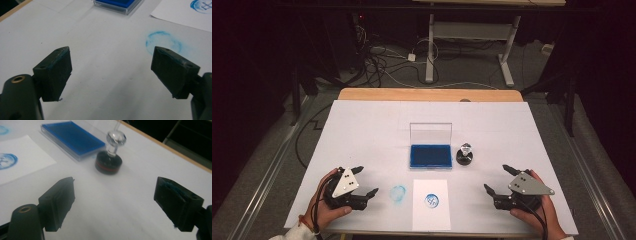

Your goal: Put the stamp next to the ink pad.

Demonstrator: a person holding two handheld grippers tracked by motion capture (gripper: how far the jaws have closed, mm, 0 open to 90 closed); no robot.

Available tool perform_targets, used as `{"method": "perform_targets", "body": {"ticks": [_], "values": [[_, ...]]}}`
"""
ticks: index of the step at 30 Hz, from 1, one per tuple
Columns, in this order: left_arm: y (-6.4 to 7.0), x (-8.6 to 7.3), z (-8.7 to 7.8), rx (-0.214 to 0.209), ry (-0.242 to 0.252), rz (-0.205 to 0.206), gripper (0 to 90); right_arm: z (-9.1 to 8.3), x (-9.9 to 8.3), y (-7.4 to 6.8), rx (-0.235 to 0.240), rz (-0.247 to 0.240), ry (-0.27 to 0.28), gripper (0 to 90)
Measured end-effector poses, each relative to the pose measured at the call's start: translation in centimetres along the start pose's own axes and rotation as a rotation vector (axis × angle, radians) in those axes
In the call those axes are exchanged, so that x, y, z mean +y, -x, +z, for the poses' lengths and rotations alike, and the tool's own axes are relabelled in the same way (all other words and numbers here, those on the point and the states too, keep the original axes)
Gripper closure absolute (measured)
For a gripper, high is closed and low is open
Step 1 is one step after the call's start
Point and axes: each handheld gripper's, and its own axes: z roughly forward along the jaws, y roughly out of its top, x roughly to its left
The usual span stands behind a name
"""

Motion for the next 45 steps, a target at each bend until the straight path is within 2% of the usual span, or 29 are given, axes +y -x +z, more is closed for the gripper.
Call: {"method": "perform_targets", "body": {"ticks": [2,8,15,25,42,45], "values": [[0.0,0.0,0.1,0.007,-0.003,0.005,16.7,0.0,-0.8,0.3,-0.013,0.021,-0.017,17.5],[-0.2,0.0,0.1,0.018,0.0,-0.017,16.8,-0.2,-2.3,0.5,-0.059,0.039,-0.052,17.5],[0.0,0.0,-0.2,0.029,0.003,-0.027,16.7,-1.3,-2.3,0.9,-0.085,0.107,0.011,17.5],[0.1,-0.2,-0.2,0.029,-0.007,-0.021,16.8,-1.1,-2.0,0.5,-0.102,0.083,0.005,17.5],[-0.1,-0.2,-0.2,0.03,-0.011,-0.032,16.8,-1.3,-1.9,0.5,-0.111,0.081,0.014,17.5],[-0.1,-0.1,-0.2,0.017,-0.003,-0.037,16.7,-1.2,-1.9,0.6,-0.112,0.077,0.01,17.4]]}}
